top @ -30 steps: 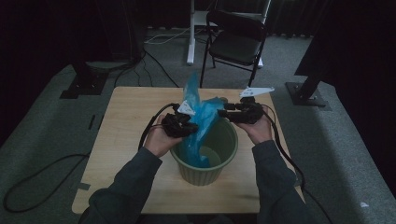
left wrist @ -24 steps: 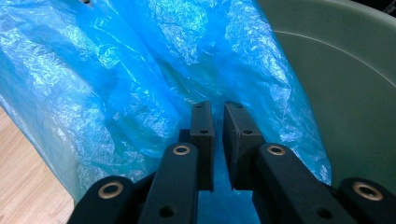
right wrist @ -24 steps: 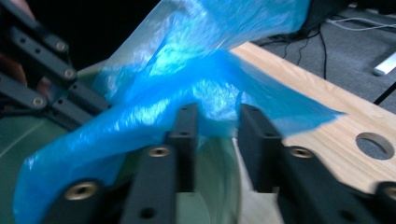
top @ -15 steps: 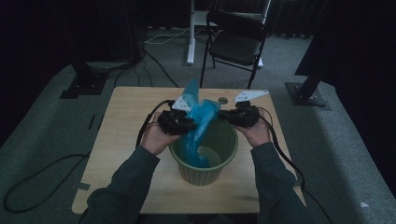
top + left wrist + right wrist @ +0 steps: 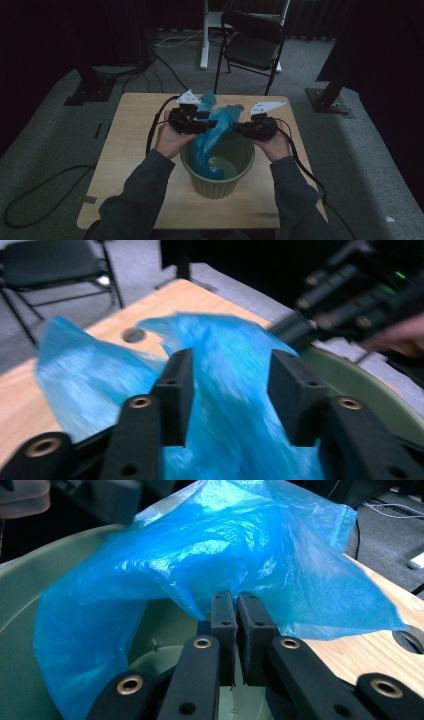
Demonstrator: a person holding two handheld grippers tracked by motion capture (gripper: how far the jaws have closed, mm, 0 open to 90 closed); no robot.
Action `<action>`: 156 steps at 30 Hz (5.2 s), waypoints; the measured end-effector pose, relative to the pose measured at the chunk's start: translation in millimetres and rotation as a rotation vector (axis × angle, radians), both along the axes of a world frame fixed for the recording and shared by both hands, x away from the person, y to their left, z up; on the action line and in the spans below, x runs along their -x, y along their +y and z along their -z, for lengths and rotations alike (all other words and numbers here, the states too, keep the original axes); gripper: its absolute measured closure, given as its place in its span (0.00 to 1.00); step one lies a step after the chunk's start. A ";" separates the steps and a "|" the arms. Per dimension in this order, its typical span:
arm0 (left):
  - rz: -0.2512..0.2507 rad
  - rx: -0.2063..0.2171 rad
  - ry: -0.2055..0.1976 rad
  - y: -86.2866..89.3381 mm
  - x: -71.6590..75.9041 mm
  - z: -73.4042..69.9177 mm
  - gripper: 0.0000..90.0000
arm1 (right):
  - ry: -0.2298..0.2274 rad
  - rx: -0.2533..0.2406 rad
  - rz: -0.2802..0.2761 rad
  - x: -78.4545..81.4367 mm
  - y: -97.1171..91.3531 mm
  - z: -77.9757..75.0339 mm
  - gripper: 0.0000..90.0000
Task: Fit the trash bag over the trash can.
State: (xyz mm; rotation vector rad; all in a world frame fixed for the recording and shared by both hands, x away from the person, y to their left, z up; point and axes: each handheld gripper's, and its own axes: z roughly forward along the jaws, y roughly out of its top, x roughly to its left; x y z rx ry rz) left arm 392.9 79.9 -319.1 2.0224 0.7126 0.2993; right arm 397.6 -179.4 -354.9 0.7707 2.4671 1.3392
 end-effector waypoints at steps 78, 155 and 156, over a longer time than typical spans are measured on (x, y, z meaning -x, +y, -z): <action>-0.004 -0.137 -0.017 0.9 52.3 29.4 0.77 | 0.060 -0.040 0.107 -9.6 -15.2 -9.4 1.00; -0.125 0.003 -0.068 47.0 33.1 -3.8 0.62 | -0.036 -0.104 0.071 33.1 -50.1 -18.5 0.99; -0.117 -0.003 -0.069 44.2 30.6 -5.3 0.60 | -0.035 -0.102 0.070 32.9 -49.8 -18.5 0.99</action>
